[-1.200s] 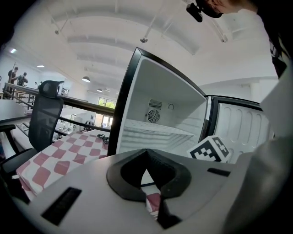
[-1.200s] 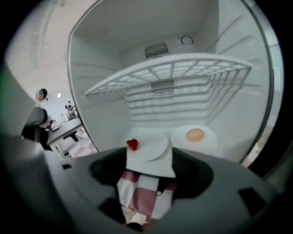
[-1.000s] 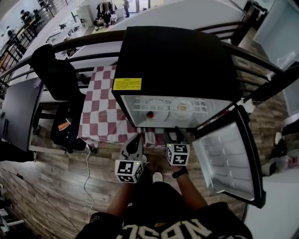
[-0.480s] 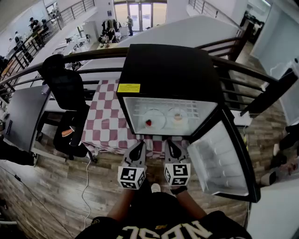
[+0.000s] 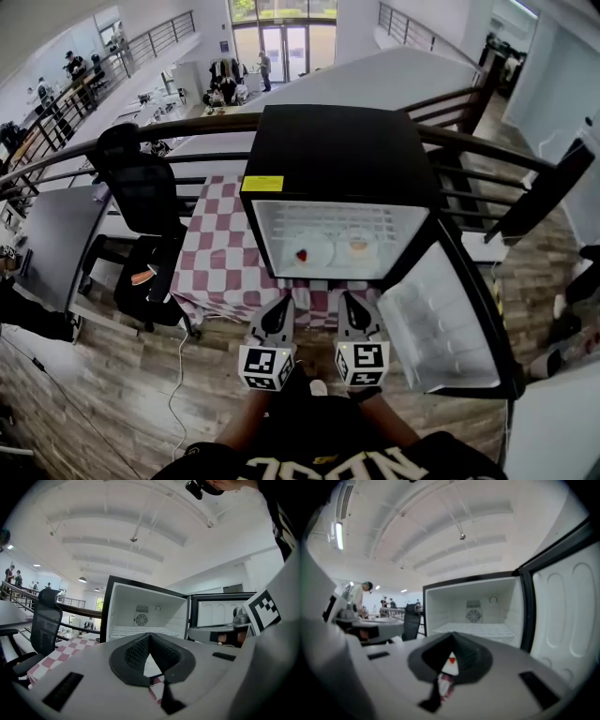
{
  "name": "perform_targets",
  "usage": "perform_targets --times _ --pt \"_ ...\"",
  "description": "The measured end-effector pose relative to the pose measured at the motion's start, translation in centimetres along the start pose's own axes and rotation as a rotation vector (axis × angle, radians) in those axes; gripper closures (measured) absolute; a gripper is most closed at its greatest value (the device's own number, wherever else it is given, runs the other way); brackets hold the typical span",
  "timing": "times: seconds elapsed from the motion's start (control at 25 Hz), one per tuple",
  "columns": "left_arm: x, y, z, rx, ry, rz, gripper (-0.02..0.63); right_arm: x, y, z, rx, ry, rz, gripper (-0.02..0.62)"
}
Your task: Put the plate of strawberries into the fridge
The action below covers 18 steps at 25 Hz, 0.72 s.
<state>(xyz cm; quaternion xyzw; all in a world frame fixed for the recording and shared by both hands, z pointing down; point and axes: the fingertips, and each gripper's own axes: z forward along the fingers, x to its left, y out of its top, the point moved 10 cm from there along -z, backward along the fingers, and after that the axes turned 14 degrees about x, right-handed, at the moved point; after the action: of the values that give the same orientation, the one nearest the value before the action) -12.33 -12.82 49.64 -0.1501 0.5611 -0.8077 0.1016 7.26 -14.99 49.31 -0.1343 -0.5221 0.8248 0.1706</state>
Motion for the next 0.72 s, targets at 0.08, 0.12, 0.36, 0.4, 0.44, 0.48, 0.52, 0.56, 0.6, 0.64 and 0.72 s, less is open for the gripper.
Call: perform_targets --times 0.08,0.12,0.36,0.4,0.44,0.48,0.52,0.56,0.6,0.64,0.72 --pt "-0.1 0.1 -0.2 -0.003 -0.002 0.006 0.589 0.1 0.2 -0.3 -0.008 0.002 -0.001 0.575" --pt "-0.1 0.2 -0.2 -0.005 -0.003 0.009 0.589 0.2 0.3 -0.4 -0.012 0.004 -0.003 0.575" --pt "-0.4 0.5 -0.7 -0.012 -0.012 0.021 0.589 0.5 0.8 -1.2 -0.033 0.01 -0.01 0.575" --pt "-0.4 0.5 -0.7 -0.012 -0.013 0.022 0.589 0.6 0.9 -1.3 -0.032 0.012 -0.009 0.575" --pt "-0.3 0.5 -0.8 -0.011 -0.013 0.022 0.589 0.6 0.9 -1.3 -0.032 0.015 -0.01 0.575" --pt "-0.3 0.5 -0.9 -0.012 -0.013 0.019 0.589 0.7 0.9 -1.4 -0.031 0.016 -0.011 0.575" --pt "-0.4 0.6 -0.9 -0.012 -0.014 0.017 0.589 0.7 1.0 -1.4 -0.031 0.018 -0.012 0.575" --pt "-0.4 0.6 -1.0 -0.014 -0.014 0.015 0.589 0.7 1.0 -1.5 -0.032 0.019 -0.013 0.575" --pt "-0.4 0.7 -1.1 -0.016 -0.013 0.015 0.589 0.7 1.1 -1.6 -0.034 0.021 -0.015 0.575" --pt "-0.3 0.7 -1.1 -0.018 -0.013 0.016 0.589 0.7 1.2 -1.6 -0.036 0.023 -0.018 0.575" --pt "-0.3 0.9 -1.1 -0.024 -0.012 0.018 0.589 0.6 1.4 -1.7 -0.038 0.028 -0.03 0.575"
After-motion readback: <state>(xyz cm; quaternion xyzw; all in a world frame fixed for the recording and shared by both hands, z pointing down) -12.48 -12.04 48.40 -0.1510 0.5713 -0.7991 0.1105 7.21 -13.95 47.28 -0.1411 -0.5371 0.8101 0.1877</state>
